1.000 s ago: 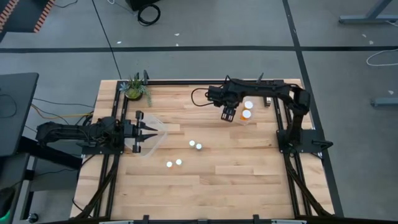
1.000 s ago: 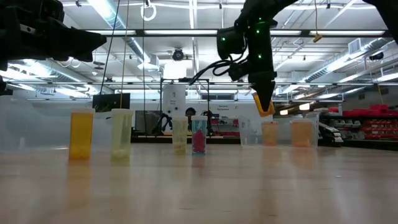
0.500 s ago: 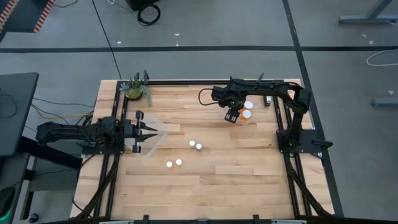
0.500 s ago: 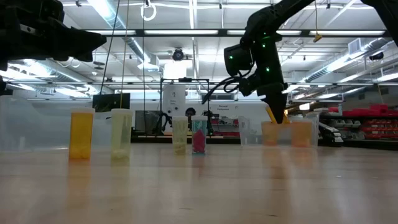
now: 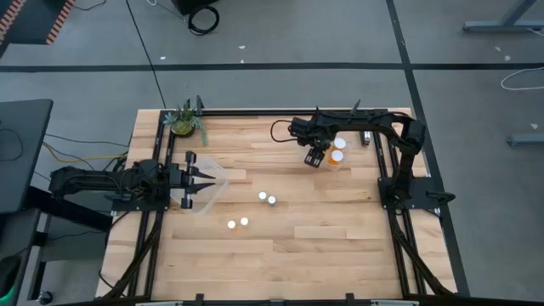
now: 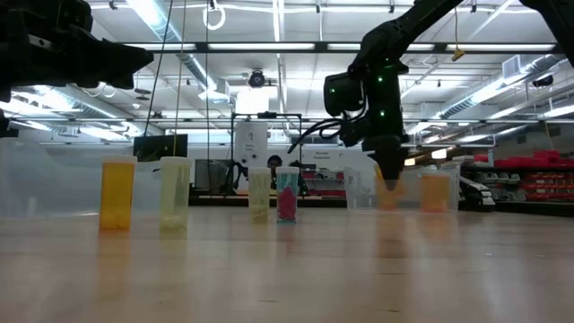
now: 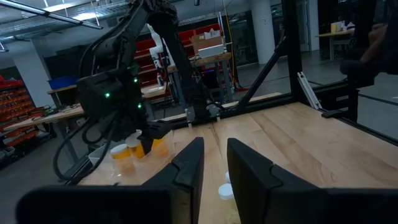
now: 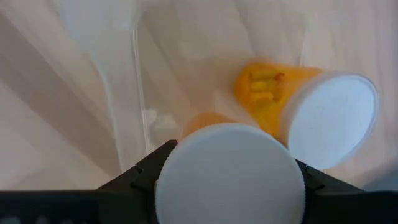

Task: Pick and place medicine bottles into bin by pill shape (circle, oval)
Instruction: Put the large orange pill bottle into the right transparent bin

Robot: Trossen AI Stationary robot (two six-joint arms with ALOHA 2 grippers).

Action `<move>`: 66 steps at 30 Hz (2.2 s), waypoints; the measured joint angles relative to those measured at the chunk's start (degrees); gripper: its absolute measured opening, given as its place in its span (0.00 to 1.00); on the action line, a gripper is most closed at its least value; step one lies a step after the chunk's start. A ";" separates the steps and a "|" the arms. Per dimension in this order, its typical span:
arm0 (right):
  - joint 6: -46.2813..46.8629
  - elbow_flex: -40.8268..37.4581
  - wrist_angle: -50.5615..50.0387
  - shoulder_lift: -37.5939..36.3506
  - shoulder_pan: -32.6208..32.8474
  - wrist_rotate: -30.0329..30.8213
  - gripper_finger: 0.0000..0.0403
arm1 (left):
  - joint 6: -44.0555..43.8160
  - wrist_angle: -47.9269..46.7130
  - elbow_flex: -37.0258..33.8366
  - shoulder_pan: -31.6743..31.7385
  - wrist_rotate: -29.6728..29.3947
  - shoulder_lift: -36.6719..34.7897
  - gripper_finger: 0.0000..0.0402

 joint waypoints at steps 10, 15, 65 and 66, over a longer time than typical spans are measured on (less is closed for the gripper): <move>-0.17 0.00 4.43 0.00 -0.20 -0.02 0.51 | 0.00 0.00 0.01 0.00 -0.01 0.00 0.21; 0.51 0.00 7.02 0.00 -0.20 -0.02 0.51 | 0.00 0.01 -0.01 0.00 0.00 0.00 0.20; 1.05 0.00 10.24 0.00 -0.17 -4.58 0.57 | 0.00 0.00 -0.02 0.00 0.00 0.00 0.20; 1.05 0.00 10.04 0.00 -0.17 -4.61 0.57 | 0.00 0.00 0.00 0.00 -0.02 0.00 0.20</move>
